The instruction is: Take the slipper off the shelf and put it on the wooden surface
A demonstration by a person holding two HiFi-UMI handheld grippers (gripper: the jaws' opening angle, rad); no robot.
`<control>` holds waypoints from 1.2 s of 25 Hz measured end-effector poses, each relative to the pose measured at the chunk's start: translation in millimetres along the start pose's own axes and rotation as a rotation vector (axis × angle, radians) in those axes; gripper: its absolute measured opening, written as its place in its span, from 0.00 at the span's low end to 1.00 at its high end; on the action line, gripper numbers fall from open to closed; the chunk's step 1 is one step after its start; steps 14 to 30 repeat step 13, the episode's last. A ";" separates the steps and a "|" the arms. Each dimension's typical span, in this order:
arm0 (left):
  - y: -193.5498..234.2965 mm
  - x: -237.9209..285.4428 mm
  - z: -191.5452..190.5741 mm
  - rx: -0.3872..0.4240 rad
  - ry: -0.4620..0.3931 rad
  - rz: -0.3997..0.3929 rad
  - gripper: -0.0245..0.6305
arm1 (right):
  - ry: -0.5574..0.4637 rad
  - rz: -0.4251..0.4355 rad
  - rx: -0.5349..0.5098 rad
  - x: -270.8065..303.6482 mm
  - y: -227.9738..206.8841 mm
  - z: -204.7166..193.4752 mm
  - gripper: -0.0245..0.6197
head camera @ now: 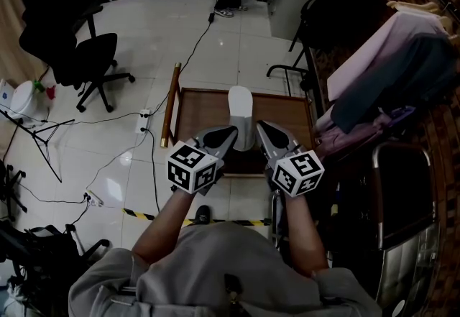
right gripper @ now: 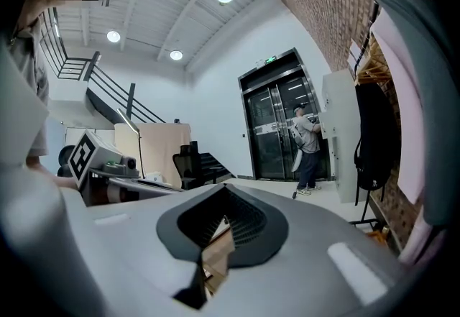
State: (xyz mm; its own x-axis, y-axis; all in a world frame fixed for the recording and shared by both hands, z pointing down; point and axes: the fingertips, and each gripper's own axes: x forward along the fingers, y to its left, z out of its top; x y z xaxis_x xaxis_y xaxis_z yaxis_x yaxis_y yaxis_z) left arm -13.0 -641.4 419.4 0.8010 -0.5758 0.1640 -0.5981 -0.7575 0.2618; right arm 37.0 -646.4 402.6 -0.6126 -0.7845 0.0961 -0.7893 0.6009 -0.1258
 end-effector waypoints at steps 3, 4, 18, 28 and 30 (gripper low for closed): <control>-0.9 1.1 -0.4 -0.001 0.001 -0.002 0.03 | 0.000 -0.002 -0.001 -1.1 -1.0 -0.2 0.04; -1.1 1.4 -0.4 -0.003 0.001 -0.002 0.03 | 0.001 -0.002 -0.001 -1.4 -1.3 -0.4 0.04; -1.6 1.8 2.1 -0.004 -0.005 -0.008 0.03 | -0.002 -0.006 -0.001 -0.6 -2.6 0.4 0.04; -1.6 1.8 2.1 -0.004 -0.005 -0.008 0.03 | -0.002 -0.006 -0.001 -0.6 -2.6 0.4 0.04; -1.6 1.8 2.1 -0.004 -0.005 -0.008 0.03 | -0.002 -0.006 -0.001 -0.6 -2.6 0.4 0.04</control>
